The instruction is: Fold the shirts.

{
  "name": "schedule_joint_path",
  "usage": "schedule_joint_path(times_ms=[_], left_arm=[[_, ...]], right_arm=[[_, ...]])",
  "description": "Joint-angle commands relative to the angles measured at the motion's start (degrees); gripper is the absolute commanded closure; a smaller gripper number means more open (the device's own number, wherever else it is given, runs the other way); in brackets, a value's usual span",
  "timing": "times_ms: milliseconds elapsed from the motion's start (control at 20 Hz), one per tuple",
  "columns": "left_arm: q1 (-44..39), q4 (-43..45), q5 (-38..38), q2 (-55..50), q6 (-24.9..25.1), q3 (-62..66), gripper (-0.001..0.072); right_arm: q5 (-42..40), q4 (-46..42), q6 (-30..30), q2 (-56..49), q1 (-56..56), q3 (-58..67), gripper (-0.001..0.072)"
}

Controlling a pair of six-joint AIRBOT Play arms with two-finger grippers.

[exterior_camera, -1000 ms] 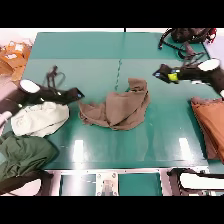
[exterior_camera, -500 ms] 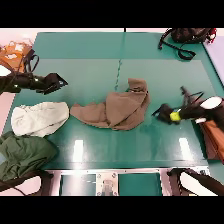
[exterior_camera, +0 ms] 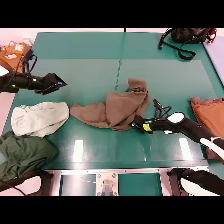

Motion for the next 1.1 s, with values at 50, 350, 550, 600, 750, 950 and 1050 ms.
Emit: schedule_joint_path(times_ms=[50, 350, 550, 600, 750, 950, 1050], left_arm=[[0.04, 0.02, -1.51, 0.00, 0.00, 0.07, 0.0087], [0.04, 0.07, -3.96, 0.00, 0.00, 0.07, 0.0088], [0.04, 0.07, -3.93, 0.00, -0.04, 0.07, 0.0088], [0.04, 0.07, -3.91, 0.00, -0.04, 0.07, 0.0088], [0.04, 0.07, -3.91, 0.00, -0.04, 0.07, 0.0088], [0.04, 0.07, -3.93, -0.02, -0.02, 0.07, 0.0088], [0.04, 0.07, -4.28, 0.00, -0.02, 0.07, 0.0087]], right_arm=[[1.70, 1.49, -7.61, -3.06, -1.01, 2.86, 0.0694], [21.33, -12.74, -8.00, 0.33, -25.77, 10.43, 0.0694], [24.17, -10.99, -6.49, 0.37, -27.52, 4.35, 0.0440], [21.64, -7.98, -6.54, 0.37, -25.24, 0.94, 0.0339], [11.37, -0.09, -7.15, 0.31, -16.11, -3.98, 0.0235], [-1.31, 10.21, -7.17, -2.10, -2.45, -2.69, 0.0242], [-3.41, 10.49, -7.91, -4.48, 1.22, 0.20, 0.0447]])
